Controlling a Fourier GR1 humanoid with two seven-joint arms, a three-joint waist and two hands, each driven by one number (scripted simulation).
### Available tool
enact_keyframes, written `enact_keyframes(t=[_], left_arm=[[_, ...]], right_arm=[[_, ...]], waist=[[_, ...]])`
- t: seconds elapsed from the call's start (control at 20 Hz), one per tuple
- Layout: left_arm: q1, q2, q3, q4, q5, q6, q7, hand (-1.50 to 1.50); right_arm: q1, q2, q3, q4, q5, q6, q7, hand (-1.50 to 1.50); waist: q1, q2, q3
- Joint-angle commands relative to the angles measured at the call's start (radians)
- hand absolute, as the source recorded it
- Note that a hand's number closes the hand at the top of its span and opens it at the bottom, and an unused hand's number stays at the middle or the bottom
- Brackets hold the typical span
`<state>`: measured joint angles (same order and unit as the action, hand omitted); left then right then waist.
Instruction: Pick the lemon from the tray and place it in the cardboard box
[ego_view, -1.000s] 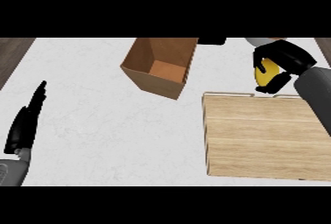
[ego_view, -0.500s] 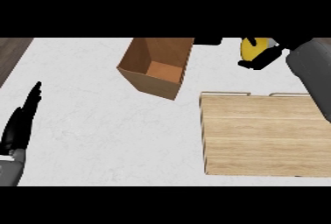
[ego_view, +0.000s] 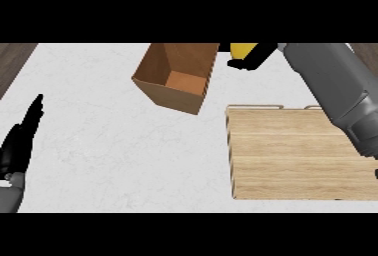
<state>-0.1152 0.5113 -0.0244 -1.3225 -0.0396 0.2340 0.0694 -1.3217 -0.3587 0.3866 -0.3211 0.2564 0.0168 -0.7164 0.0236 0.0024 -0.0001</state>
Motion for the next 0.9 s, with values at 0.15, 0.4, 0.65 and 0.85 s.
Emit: enact_keyframes(t=[0.15,0.4,0.65,0.85], left_arm=[[0.004,-0.026,0.002,0.019,-0.023,-0.001,-0.024,0.0],[-0.039,-0.028,0.014,0.052,-0.019,-0.023,-0.021,0.0],[-0.04,-0.036,-0.002,0.021,-0.042,-0.023,-0.01,0.0],[-0.073,-0.058,-0.021,0.011,-0.057,-0.014,0.019,0.0]], right_arm=[[-0.122,0.103,-0.073,0.068,-0.034,0.08,0.165,1.5],[-0.157,0.21,-0.088,0.133,-0.026,0.049,0.217,1.5],[-0.227,0.303,-0.114,0.172,-0.029,0.0,0.316,1.5],[-0.207,0.355,-0.097,0.203,-0.003,-0.085,0.32,1.5]], waist=[[0.01,0.007,-0.001],[0.024,0.017,-0.001],[0.034,0.018,-0.001],[0.055,0.028,-0.002]])
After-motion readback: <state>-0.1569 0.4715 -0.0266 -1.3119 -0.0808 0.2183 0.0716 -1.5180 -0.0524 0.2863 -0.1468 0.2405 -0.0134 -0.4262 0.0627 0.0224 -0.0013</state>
